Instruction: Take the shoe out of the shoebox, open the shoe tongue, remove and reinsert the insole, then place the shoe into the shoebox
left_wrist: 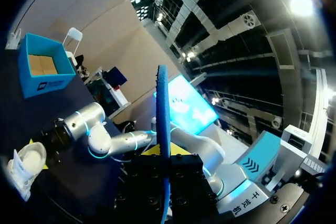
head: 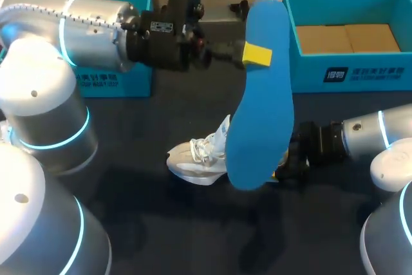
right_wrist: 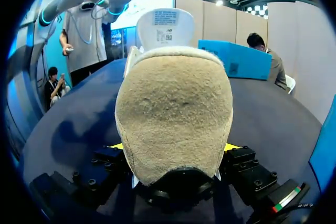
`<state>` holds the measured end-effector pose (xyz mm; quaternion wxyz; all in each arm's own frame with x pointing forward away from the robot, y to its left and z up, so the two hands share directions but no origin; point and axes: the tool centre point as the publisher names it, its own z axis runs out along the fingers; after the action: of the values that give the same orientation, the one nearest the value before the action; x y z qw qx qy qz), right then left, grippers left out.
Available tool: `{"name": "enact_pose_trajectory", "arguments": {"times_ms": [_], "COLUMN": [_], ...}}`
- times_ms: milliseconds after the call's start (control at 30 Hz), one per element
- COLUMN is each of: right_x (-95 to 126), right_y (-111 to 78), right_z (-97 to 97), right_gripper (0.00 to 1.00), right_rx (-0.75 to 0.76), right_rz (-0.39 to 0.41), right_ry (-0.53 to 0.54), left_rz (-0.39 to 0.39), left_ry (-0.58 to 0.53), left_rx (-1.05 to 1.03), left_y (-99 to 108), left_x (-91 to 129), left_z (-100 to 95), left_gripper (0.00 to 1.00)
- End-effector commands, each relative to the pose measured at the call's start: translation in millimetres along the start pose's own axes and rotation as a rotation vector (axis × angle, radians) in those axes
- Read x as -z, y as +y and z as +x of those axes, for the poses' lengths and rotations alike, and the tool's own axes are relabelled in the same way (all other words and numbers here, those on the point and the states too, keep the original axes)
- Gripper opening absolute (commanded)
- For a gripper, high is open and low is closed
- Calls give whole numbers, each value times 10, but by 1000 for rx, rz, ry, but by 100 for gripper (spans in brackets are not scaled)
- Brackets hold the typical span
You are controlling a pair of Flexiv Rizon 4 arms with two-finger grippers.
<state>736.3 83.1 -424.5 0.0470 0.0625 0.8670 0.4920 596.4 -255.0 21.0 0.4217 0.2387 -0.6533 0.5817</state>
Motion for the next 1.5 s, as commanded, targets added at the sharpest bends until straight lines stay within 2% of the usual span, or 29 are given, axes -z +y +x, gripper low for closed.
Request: {"name": "enact_pose_trajectory", "arguments": {"times_ms": [33,833,867,933,1100,1500], "right_x": [-33,-33,-33,-33,-33,185], "right_y": [-16,-16,-16,-16,-16,-13], "right_z": [-1,-1,-1,-1,-1,-5], "right_gripper": [0,0,15,100,100,100], "right_rx": [0,0,0,0,0,-15], "right_rz": [5,5,5,5,5,55], "right_ry": [-1,-1,-1,-1,-1,-6], "left_rz": [-9,-3,-3,-3,-3,-3], "left_ry": [-1,2,2,2,2,2], "left_rx": [2,-6,-6,-6,-6,-6], "left_y": [-35,-37,-37,-37,-37,-37], "left_x": [-29,-57,-57,-57,-57,-57], "left_z": [-25,-42,-42,-42,-42,-42], "left_gripper": [0,0,0,0,0,0]}}
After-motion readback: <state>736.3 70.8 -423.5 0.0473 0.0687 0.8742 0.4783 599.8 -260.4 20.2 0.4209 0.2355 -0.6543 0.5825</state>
